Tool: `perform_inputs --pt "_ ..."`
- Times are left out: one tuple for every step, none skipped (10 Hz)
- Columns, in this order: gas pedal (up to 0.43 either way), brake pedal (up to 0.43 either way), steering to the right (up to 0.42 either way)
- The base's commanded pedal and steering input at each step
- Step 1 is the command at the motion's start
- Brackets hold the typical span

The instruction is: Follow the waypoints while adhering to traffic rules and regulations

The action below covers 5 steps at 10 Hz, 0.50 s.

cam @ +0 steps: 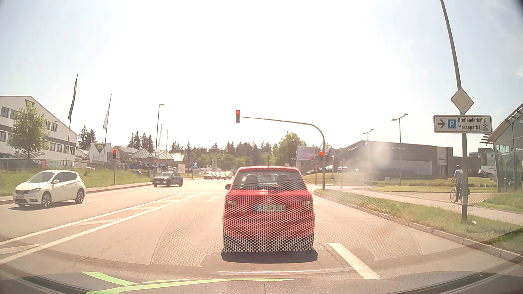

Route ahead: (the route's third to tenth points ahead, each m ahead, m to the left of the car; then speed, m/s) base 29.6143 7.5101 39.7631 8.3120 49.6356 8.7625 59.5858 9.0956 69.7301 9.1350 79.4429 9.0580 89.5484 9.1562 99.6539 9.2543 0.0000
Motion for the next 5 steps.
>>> perform_inputs --pt "0.0 0.323 -0.008" --pt "0.0 0.323 -0.008" --pt "0.0 0.323 -0.008" --pt "0.0 0.323 -0.008" --pt "0.0 0.323 -0.008"
